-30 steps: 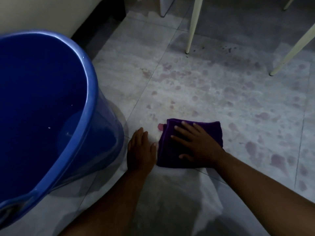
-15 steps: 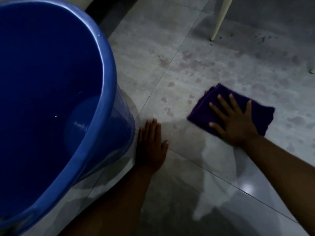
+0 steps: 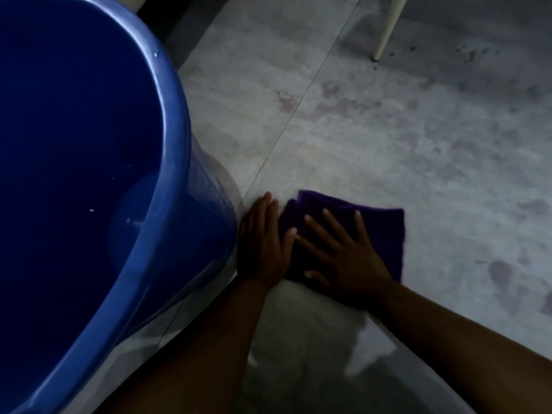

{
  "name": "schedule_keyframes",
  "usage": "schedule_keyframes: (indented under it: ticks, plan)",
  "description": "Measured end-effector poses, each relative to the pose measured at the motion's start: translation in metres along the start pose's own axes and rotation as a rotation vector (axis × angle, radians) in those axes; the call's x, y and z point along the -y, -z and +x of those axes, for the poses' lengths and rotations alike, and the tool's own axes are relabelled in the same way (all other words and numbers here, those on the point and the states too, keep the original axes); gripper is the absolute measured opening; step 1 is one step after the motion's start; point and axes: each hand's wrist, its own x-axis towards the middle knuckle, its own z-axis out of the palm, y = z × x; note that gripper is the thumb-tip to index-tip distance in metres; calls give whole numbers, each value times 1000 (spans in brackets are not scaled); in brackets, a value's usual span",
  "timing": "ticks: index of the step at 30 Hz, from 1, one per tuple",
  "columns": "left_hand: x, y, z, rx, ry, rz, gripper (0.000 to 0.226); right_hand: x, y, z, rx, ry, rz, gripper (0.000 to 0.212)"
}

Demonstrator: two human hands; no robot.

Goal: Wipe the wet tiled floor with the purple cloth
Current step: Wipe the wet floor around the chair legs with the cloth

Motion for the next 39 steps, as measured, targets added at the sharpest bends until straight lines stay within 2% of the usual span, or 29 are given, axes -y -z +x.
schedule_keyframes:
  ticks: [3, 6, 9, 13, 15, 18, 21, 24, 26, 31, 35, 39]
  plan:
    - [-3, -9, 6, 72, -52, 60, 68, -49, 1, -45, 47, 9, -54, 68]
    - [-9, -17, 11, 88, -72, 156, 67, -108, 15, -49, 31, -226, -53, 71]
    - [-12, -19, 14, 83, -46, 185, 65, -144, 32, -17, -19, -486, 0, 74]
    - [-12, -18, 16, 29, -39, 159, 60, -142, 47, 66, -60, -634, 52, 73]
    - [-15, -16, 20, -18, -8, 121, 58, -122, 51, 108, -53, -600, 69, 73]
    - [-19, -16, 29, -82, 35, 82, 59, -73, 48, 143, -34, -373, 57, 74]
    - [-19, -16, 39, -113, -22, 21, 64, -44, 38, 132, -50, -101, 1, 71]
    - [-18, -19, 53, -131, -92, 10, 67, -65, 28, 96, -62, 38, -28, 68]
    - [-17, -20, 62, -129, -111, 35, 66, -92, 26, 69, -74, 9, -60, 65]
    - [-7, -29, 71, -26, -70, 205, 66, -160, 40, 43, -36, -253, -42, 65]
    - [-7, -29, 71, 27, -62, 259, 69, -186, 57, 94, -67, -383, 16, 67]
    - [-6, -28, 69, 7, -80, 254, 67, -176, 68, 166, -78, -431, 41, 67]
